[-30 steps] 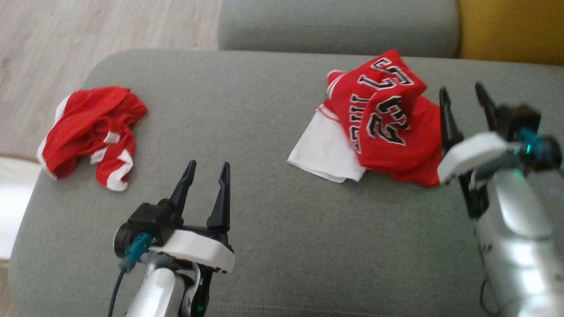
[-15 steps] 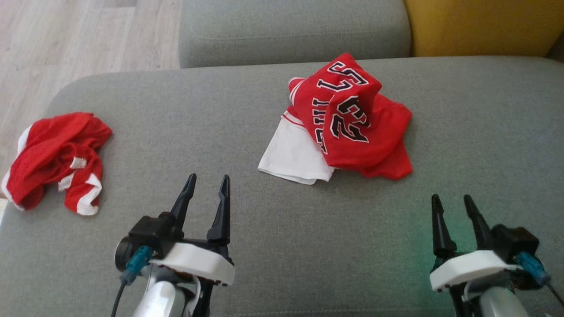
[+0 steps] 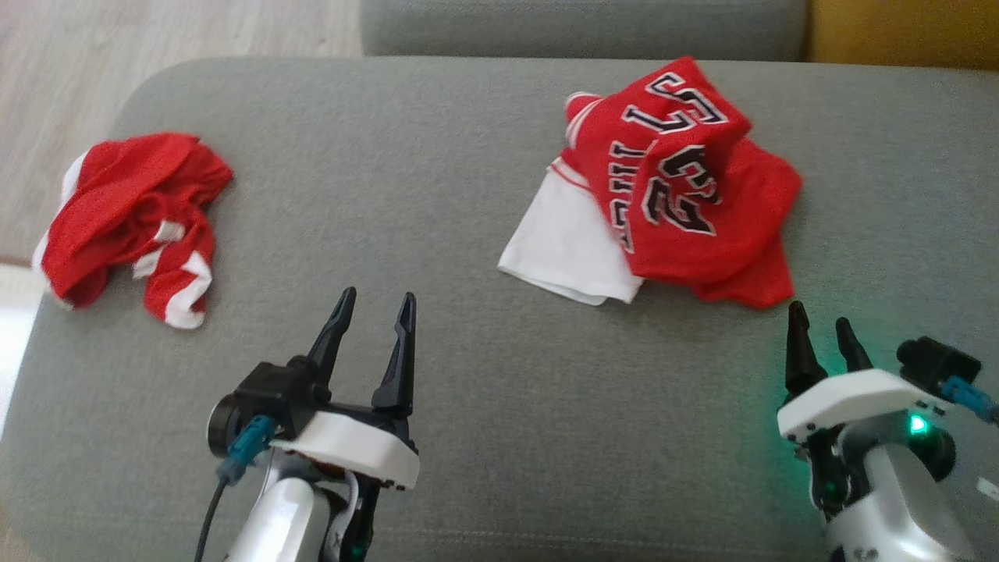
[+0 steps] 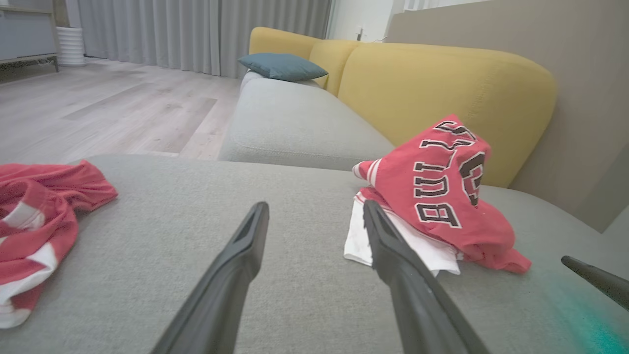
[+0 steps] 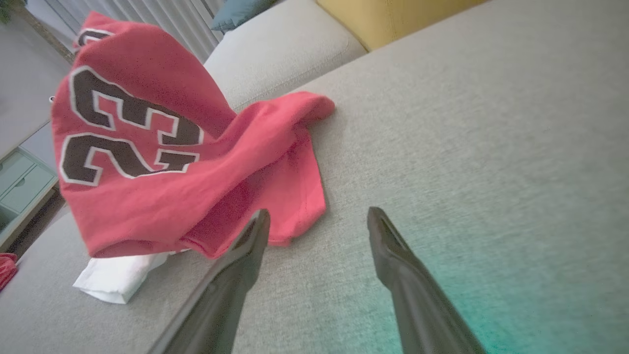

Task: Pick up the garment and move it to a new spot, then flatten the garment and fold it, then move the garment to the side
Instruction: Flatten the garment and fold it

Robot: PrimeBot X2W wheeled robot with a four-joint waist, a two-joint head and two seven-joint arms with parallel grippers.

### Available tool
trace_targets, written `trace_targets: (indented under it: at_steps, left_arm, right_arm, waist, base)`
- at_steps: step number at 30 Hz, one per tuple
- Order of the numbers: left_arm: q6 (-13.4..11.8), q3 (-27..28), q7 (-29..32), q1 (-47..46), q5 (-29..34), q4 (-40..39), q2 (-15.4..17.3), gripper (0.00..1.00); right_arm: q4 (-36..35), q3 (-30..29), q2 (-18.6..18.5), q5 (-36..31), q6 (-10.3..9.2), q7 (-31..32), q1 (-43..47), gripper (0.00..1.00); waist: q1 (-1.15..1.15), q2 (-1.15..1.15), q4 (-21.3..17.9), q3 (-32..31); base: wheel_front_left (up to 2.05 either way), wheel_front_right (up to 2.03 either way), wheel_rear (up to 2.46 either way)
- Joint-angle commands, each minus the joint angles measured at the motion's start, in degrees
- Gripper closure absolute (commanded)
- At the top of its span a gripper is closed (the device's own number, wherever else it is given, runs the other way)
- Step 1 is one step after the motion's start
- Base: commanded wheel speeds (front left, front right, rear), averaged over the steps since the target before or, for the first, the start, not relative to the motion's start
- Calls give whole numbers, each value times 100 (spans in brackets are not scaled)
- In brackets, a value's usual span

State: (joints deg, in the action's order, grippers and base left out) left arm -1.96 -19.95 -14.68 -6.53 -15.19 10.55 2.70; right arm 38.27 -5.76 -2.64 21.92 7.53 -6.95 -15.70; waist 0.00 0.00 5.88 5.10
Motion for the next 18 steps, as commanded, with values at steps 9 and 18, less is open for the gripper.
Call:
trace_targets:
  at_steps: [9, 18]
  left_arm:
    - [62, 205, -32, -378, 104, -136, 18, 0]
    - [29, 284, -32, -362, 108, -109, 18, 0]
  right_arm:
    - [1788, 13, -24, 385, -4, -413, -1357, 0]
    - [2936, 142, -24, 236, -4, -769, -1951, 100]
  waist:
    - [0, 0, 443, 332]
    - [0, 0, 348, 273]
  base:
    - [0, 0, 0]
    - [0, 0, 0]
